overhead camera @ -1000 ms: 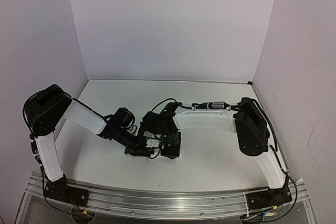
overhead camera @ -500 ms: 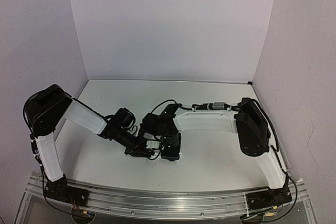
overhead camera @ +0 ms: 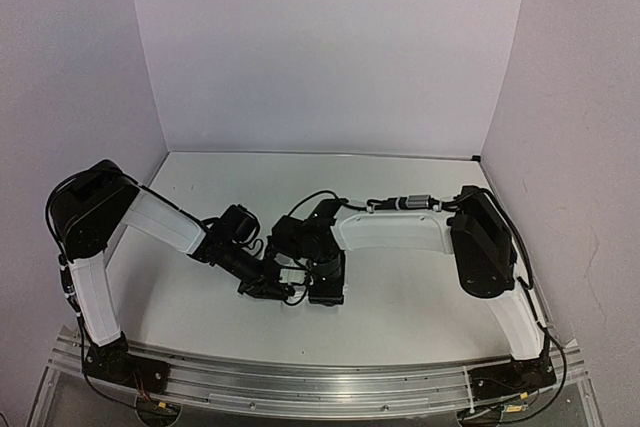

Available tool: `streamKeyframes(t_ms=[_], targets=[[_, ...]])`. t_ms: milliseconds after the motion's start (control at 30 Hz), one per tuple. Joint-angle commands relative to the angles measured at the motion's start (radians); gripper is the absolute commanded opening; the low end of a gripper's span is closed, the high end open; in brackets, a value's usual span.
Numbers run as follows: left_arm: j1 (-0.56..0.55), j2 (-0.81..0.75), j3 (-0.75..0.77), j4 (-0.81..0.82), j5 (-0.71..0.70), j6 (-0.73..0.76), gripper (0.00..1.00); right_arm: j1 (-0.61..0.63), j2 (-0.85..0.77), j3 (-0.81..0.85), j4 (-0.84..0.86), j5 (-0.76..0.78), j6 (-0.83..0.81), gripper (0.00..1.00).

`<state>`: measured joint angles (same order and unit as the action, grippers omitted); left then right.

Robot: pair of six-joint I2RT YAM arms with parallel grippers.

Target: Load the batteries into the remote control

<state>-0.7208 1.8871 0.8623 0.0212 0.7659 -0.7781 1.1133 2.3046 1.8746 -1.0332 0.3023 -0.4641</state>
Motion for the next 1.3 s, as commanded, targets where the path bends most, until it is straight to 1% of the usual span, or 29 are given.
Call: streamKeyframes(t_ms=[0, 300, 533, 667, 800, 1000, 1067, 1200, 1267], targets=[[-0.056, 0.042, 0.059, 0.043, -0.073, 0.003, 0.24, 0.025, -0.044, 0.023, 0.392, -0.004, -0.003, 0.64], [-0.054, 0.041, 0.071, 0.035, -0.076, 0.010, 0.24, 0.025, -0.088, 0.002, 0.405, 0.021, -0.011, 0.65], [-0.054, 0.039, 0.078, 0.028, -0.077, 0.018, 0.24, 0.026, -0.191, -0.061, 0.411, -0.124, 0.014, 0.65], [-0.054, 0.041, 0.084, 0.016, -0.077, 0.027, 0.24, 0.024, -0.266, -0.114, 0.421, -0.129, 0.047, 0.66], [-0.053, 0.035, 0.087, 0.007, -0.079, 0.035, 0.24, 0.010, -0.371, -0.194, 0.456, -0.103, 0.154, 0.66], [-0.051, 0.035, 0.091, -0.002, -0.080, 0.043, 0.25, -0.073, -0.537, -0.356, 0.537, -0.162, 0.439, 0.65], [-0.049, 0.038, 0.092, -0.008, -0.083, 0.046, 0.25, -0.090, -0.555, -0.384, 0.549, -0.126, 0.508, 0.65], [-0.043, 0.032, 0.090, -0.014, -0.085, 0.051, 0.25, -0.101, -0.588, -0.442, 0.552, -0.064, 0.590, 0.65], [-0.042, 0.030, 0.088, -0.013, -0.087, 0.051, 0.26, -0.109, -0.617, -0.490, 0.552, -0.040, 0.686, 0.65]])
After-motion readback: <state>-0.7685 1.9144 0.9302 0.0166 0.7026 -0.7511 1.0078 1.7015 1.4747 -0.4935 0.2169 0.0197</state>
